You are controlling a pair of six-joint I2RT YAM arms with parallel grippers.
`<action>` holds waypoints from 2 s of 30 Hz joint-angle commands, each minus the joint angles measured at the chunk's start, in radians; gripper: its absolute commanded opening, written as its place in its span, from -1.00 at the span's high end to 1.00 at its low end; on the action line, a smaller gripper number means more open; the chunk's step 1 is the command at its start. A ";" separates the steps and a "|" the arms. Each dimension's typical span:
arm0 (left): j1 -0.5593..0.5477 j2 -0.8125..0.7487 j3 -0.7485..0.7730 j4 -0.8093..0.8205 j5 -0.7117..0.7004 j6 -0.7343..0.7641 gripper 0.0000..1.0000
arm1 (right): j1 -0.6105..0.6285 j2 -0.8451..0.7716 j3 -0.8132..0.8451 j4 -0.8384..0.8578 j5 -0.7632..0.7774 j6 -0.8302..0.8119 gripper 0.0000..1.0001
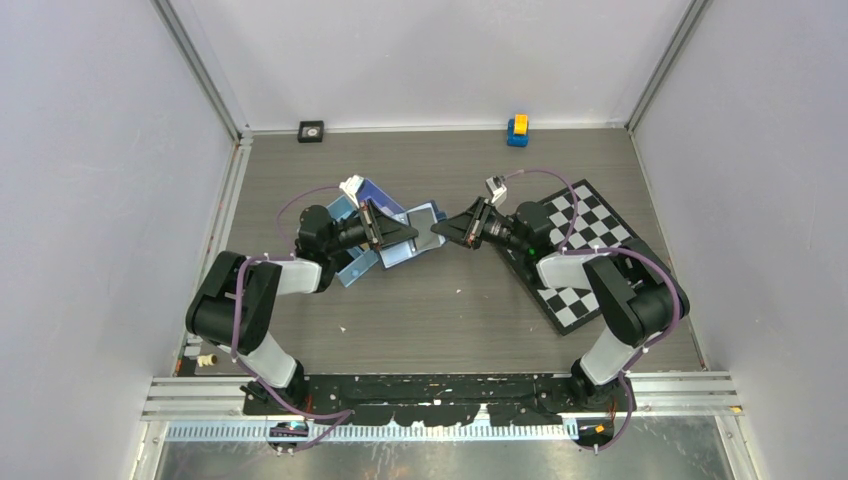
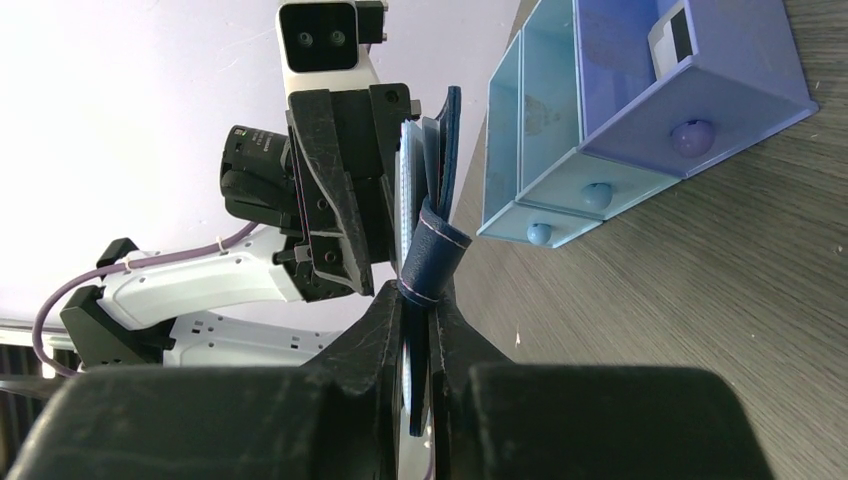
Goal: Take the credit cards out of the card holder
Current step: Remove the credit card from the card holder.
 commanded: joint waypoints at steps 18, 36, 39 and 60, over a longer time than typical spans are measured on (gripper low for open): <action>0.015 0.013 -0.001 0.158 0.020 -0.053 0.73 | -0.021 0.025 0.016 0.176 -0.014 0.083 0.58; 0.023 0.010 -0.005 0.159 0.020 -0.055 0.98 | -0.043 0.028 0.003 0.202 -0.008 0.104 0.64; 0.023 0.012 -0.004 0.159 0.020 -0.055 1.00 | -0.042 0.030 0.002 0.206 -0.007 0.107 0.64; 0.023 0.028 0.000 0.154 0.020 -0.055 0.72 | -0.021 0.032 0.012 0.193 -0.009 0.096 0.65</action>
